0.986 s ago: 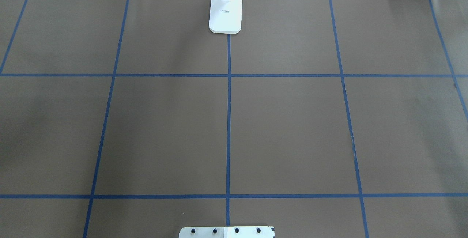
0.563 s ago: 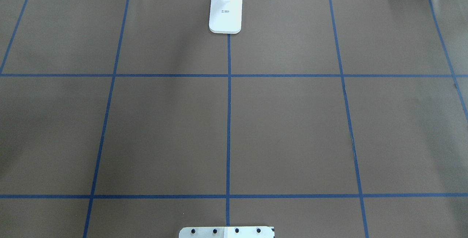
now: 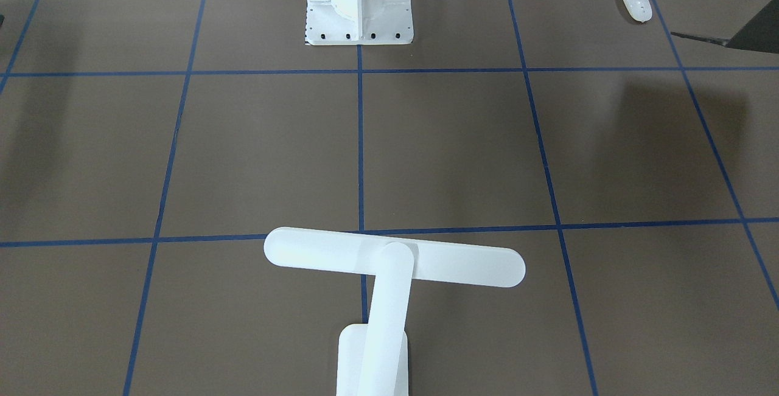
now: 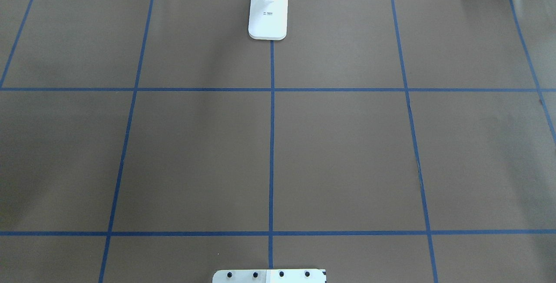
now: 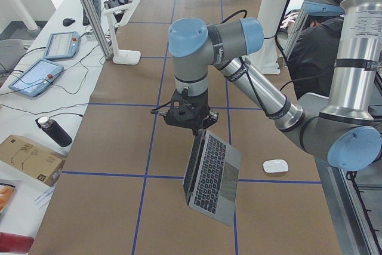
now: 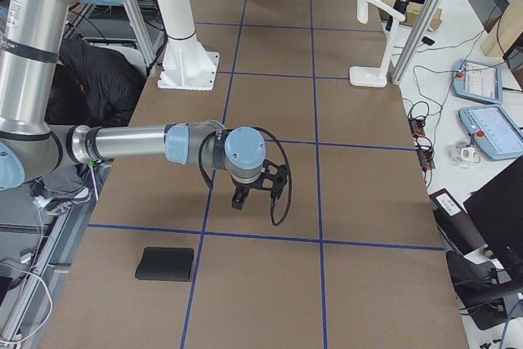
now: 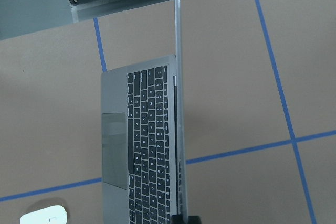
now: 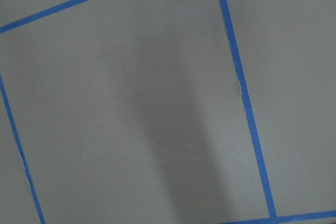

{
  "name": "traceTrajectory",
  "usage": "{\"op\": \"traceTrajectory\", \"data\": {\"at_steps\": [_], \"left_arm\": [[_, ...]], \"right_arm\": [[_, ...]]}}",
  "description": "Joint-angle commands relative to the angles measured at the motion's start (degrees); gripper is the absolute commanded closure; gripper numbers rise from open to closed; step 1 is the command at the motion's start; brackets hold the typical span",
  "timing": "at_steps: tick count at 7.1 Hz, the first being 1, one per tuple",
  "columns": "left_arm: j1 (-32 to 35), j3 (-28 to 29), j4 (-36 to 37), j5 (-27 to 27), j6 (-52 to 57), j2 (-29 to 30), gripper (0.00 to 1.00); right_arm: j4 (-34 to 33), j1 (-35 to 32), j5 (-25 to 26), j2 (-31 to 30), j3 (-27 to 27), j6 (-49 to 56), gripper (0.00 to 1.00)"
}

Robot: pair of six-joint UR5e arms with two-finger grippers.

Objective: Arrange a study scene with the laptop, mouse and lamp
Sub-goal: 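Carry the open silver laptop by its screen edge with the left gripper, then lower the silver laptop onto the table with the left gripper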

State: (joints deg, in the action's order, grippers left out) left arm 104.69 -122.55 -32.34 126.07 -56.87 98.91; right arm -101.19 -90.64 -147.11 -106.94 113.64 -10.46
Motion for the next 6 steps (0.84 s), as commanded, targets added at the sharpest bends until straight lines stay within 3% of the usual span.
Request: {"op": "traceTrajectory", "data": {"at_steps": [1,6], "left_arm": [[-5.52,-2.06,6.65,0.32,-7.26,6.62,1.00],[-16.68,-2.34,12.30,7.07,-25.60,18.66,1.00]], "right_arm": [[0.03,-0.33,0.07,0.77,0.09,-0.53,0.00],[0.03,-0.24,-0.02,1.74,0.62,-2.55,0.00]]}}
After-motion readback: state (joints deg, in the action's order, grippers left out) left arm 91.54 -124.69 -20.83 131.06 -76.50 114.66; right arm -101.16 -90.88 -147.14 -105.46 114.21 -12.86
